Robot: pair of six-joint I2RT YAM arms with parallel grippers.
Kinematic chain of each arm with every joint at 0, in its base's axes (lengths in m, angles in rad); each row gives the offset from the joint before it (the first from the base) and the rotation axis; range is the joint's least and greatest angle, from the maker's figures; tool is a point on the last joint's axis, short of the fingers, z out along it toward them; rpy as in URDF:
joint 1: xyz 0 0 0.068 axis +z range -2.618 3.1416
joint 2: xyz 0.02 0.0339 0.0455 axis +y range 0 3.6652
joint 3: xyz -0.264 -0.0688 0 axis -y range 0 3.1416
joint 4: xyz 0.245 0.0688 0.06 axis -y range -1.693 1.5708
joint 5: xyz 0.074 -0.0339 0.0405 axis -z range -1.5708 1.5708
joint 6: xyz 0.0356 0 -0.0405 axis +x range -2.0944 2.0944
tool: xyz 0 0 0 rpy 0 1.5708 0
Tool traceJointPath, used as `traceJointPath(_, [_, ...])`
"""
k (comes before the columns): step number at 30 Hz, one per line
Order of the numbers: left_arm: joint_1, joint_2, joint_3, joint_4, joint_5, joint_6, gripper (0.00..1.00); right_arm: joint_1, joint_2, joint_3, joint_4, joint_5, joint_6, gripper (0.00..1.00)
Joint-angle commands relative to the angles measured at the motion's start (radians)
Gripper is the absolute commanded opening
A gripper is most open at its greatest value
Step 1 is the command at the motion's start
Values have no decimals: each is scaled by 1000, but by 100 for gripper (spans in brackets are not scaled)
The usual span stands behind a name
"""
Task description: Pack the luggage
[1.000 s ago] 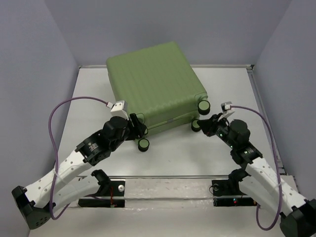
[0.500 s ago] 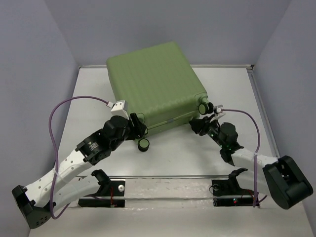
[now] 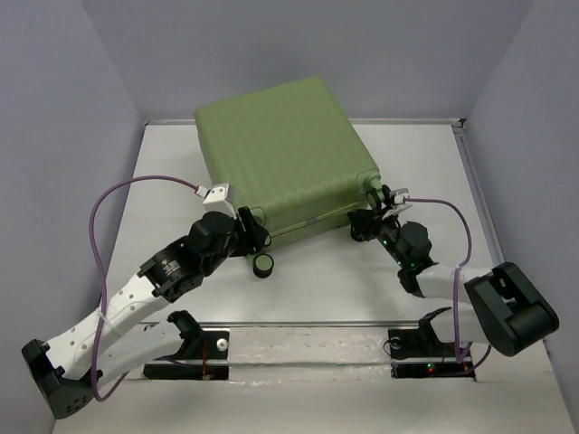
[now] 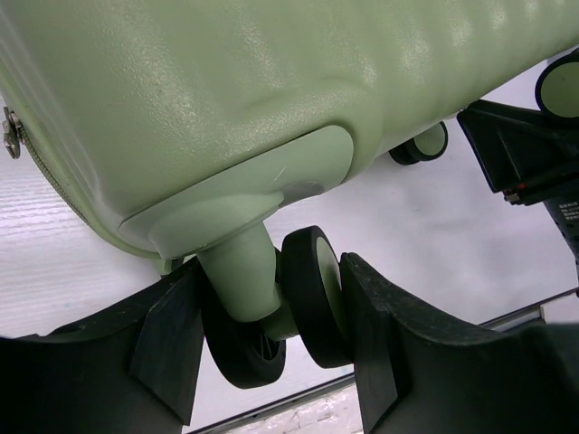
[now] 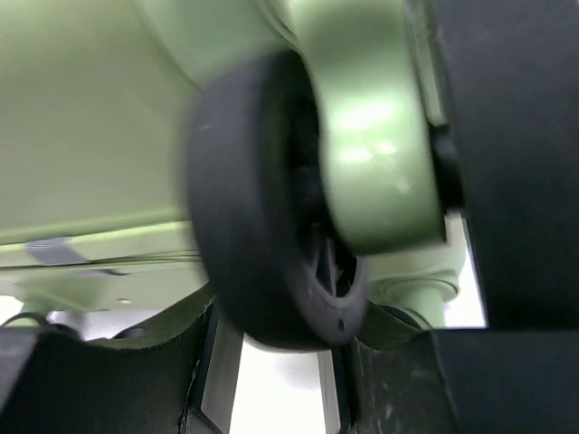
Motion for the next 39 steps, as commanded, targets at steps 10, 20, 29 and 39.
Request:
traceJointPath(10, [-41, -31, 134, 225, 130, 117, 6, 4, 119, 42, 153, 21, -35, 33])
traceJointPath(20, [-41, -26, 114, 243, 137, 108, 6, 4, 189, 80, 225, -74, 13, 33])
traceJointPath(29, [-41, -26, 110, 245, 134, 107, 6, 4, 193, 88, 282, -100, 41, 28])
traceJointPath(39, [-41, -22, 94, 275, 143, 101, 6, 29, 194, 74, 349, -132, 110, 7])
